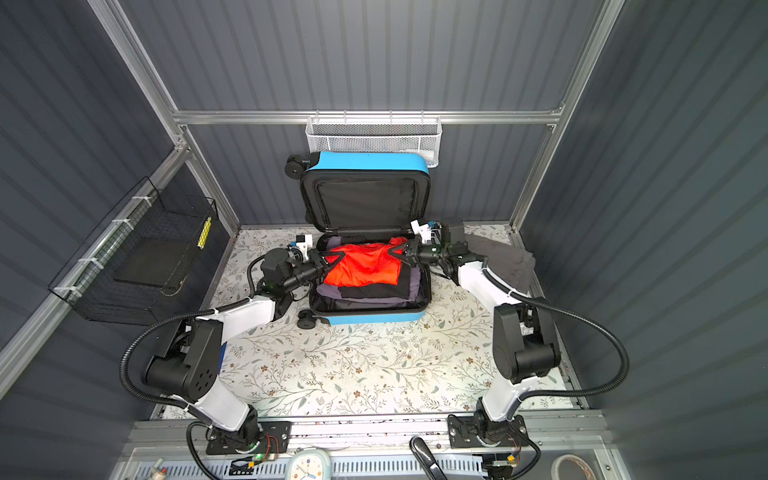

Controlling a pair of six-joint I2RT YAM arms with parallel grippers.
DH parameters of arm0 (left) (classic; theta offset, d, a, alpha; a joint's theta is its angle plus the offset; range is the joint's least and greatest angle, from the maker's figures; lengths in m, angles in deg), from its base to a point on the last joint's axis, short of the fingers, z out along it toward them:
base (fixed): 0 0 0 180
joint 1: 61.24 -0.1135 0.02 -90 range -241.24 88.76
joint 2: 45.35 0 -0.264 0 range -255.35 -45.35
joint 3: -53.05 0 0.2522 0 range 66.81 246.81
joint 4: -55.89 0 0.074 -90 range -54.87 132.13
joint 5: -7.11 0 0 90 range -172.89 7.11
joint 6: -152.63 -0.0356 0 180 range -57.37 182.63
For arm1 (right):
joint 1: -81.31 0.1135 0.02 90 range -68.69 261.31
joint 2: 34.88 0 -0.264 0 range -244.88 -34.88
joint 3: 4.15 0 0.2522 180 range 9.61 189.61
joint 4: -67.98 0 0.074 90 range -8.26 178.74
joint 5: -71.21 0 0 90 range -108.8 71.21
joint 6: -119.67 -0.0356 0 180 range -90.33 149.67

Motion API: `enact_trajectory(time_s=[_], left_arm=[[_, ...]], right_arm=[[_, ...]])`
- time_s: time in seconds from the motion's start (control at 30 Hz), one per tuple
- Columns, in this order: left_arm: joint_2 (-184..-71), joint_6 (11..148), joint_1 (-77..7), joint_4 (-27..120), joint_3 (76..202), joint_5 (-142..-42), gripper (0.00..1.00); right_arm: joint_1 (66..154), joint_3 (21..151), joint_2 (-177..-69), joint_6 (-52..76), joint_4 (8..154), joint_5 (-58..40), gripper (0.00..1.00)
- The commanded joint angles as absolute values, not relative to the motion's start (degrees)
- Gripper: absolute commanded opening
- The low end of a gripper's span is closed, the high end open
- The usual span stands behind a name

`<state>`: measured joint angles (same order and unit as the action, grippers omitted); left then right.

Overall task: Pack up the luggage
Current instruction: 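Spread the red T-shirt over the black T-shirt with both grippers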

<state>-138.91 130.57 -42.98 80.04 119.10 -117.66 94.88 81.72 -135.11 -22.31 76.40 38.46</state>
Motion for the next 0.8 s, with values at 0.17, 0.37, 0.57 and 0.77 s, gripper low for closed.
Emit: enact_trajectory(time_s=[0.17, 0.37, 0.57, 0.77], left_arm=[[-141.76, 110.10, -43.21, 61.09, 128.86, -118.32, 0.00], [-147.19, 109.56, -41.79, 61.58, 129.36, -118.28, 0.00], [-148.27, 110.63, -41.11, 64.70, 124.40, -116.15, 0.23], [-146.55, 109.51, -41.11, 63.20, 122.36, -114.81, 0.64]], right_arm=[[94.37, 90.79, -142.32, -10.34, 83.44, 40.38, 0.00], [92.54, 91.24, -146.79, -8.35, 85.43, 39.24, 0.00], [91.77, 85.92, -146.73, -8.85, 83.69, 38.12, 0.11], [90.40, 80.30, -144.23, -10.38, 81.36, 35.22, 0.40]])
